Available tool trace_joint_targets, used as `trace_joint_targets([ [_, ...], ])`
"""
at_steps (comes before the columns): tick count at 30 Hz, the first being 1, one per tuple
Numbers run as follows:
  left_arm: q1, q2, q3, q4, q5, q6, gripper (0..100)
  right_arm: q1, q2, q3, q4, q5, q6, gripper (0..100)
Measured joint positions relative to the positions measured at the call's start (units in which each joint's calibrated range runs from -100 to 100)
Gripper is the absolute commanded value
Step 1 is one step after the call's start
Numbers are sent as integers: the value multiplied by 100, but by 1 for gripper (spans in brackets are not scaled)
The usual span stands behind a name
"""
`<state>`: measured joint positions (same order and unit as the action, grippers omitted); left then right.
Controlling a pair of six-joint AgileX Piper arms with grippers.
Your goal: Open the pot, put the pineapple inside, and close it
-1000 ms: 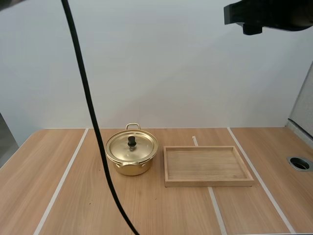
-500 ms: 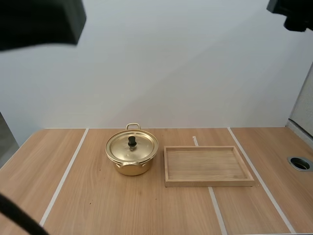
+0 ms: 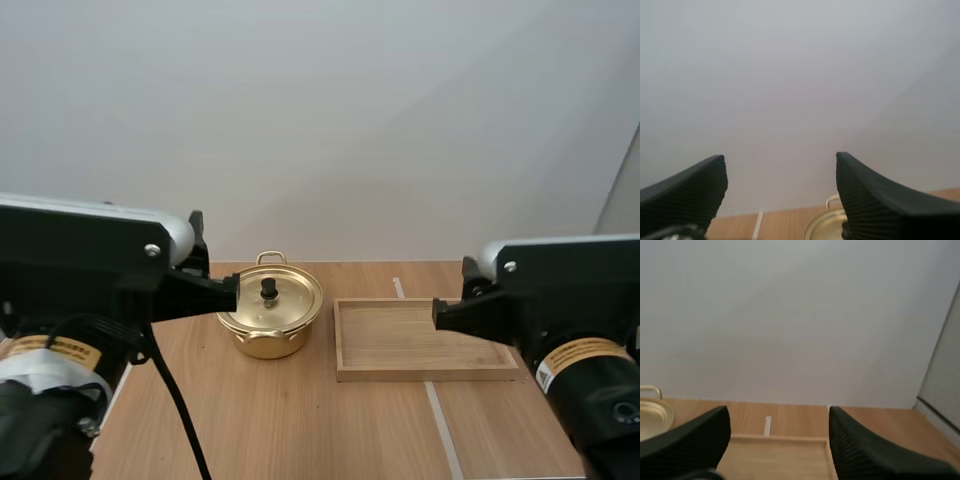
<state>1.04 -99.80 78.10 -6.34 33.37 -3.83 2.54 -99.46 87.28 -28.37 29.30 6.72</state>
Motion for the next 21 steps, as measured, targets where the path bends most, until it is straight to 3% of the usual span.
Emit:
trace_joint_targets([
  [11,0,0,1378,62,-17,-382,100,-97,-16,1167,475,-560,95,94],
  [21,49,9,2167,86,-17,-715,100,-97,-16,1272,915,80,95,94],
])
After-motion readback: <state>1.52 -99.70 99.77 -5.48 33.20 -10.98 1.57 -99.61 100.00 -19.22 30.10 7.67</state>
